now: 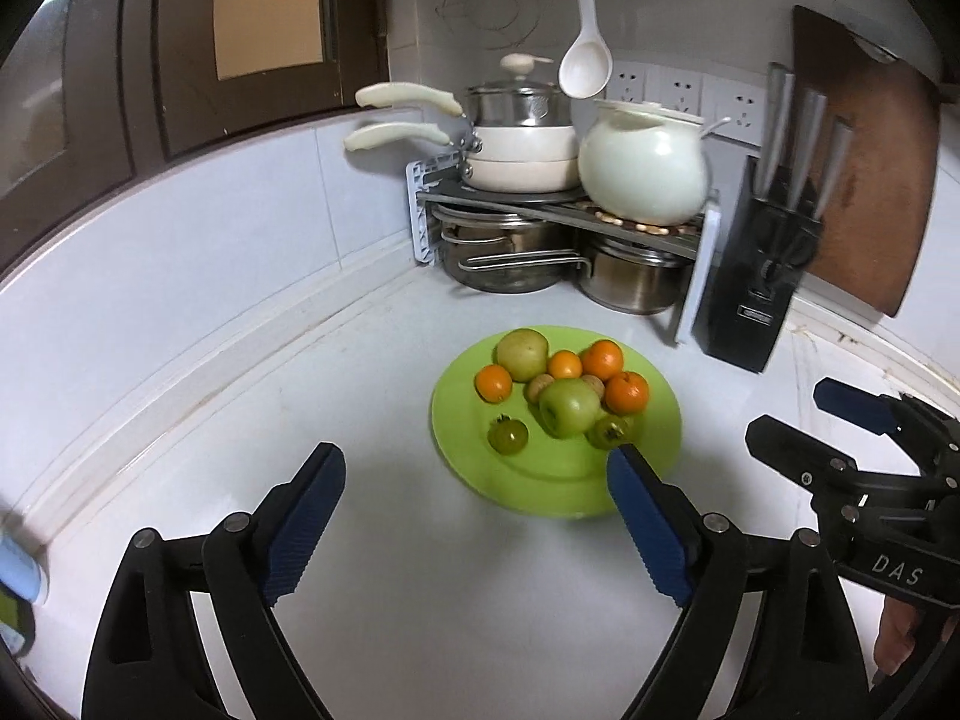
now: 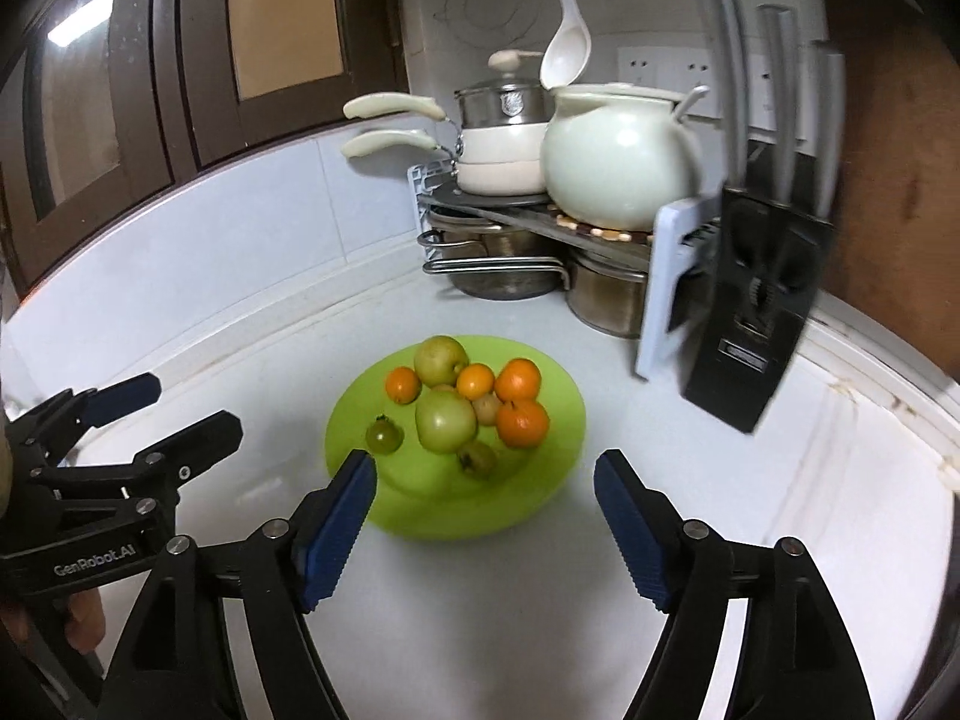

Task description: Organize fruits

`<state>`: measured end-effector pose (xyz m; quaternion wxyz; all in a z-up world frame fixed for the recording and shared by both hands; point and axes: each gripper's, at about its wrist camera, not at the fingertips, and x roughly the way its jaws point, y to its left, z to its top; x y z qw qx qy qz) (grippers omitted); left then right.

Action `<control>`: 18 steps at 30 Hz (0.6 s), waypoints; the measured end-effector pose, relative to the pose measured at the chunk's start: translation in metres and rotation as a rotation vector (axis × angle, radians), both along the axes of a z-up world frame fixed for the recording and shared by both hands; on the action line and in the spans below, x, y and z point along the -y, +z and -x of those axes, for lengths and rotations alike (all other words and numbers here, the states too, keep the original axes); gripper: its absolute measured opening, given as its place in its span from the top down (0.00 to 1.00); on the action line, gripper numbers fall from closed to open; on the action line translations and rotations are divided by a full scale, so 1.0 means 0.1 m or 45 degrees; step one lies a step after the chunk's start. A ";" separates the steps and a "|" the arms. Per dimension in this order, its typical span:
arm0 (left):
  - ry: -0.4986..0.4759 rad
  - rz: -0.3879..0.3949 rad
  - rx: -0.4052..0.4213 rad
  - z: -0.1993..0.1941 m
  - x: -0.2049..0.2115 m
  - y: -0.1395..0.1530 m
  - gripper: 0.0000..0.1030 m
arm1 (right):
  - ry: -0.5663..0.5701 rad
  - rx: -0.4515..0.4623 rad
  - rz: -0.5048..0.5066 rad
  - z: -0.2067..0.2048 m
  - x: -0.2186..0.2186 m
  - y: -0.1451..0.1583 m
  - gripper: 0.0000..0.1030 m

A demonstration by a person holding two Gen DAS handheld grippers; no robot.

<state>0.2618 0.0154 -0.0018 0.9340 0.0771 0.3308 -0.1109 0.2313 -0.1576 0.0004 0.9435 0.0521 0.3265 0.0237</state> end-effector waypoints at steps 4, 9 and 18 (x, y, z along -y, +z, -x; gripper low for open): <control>0.003 0.017 0.018 0.31 0.00 0.04 0.09 | -0.013 0.019 0.002 0.27 0.02 0.06 0.24; 0.053 0.051 0.062 0.74 0.01 0.10 0.05 | -0.008 0.051 0.021 0.62 0.07 0.15 0.21; 0.111 0.064 0.127 1.52 0.08 0.22 0.00 | 0.046 0.089 0.039 1.34 0.12 0.25 0.17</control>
